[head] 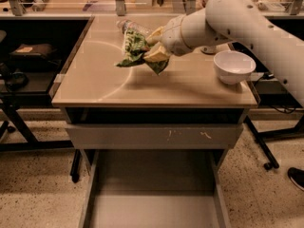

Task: Pick green jalapeno chip bag from middle drawer and place on counter

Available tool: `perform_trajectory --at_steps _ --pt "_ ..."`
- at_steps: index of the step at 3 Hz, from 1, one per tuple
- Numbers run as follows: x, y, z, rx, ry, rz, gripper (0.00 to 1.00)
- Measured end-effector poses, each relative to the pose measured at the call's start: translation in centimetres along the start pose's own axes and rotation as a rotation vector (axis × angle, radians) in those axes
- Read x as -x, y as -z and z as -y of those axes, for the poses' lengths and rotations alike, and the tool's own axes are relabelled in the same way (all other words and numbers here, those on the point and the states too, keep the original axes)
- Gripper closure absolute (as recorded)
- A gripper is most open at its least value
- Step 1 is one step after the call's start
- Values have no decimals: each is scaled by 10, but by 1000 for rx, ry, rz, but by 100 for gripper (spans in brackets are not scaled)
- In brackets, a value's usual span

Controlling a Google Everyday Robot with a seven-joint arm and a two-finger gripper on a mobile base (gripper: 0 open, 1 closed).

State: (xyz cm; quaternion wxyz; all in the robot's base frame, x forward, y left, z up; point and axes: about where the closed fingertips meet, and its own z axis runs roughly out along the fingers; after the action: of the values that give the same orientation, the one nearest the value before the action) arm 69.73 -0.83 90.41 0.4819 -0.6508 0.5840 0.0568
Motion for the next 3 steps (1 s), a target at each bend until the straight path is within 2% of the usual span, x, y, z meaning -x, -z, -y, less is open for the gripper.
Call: perform_trajectory --at_steps 1,2,3 --pt "-10 -14 -5 12 -88 -40 100" --pt "-19 -18 -10 11 -149 -70 100" --pt "-20 -18 -10 12 -158 -71 100"
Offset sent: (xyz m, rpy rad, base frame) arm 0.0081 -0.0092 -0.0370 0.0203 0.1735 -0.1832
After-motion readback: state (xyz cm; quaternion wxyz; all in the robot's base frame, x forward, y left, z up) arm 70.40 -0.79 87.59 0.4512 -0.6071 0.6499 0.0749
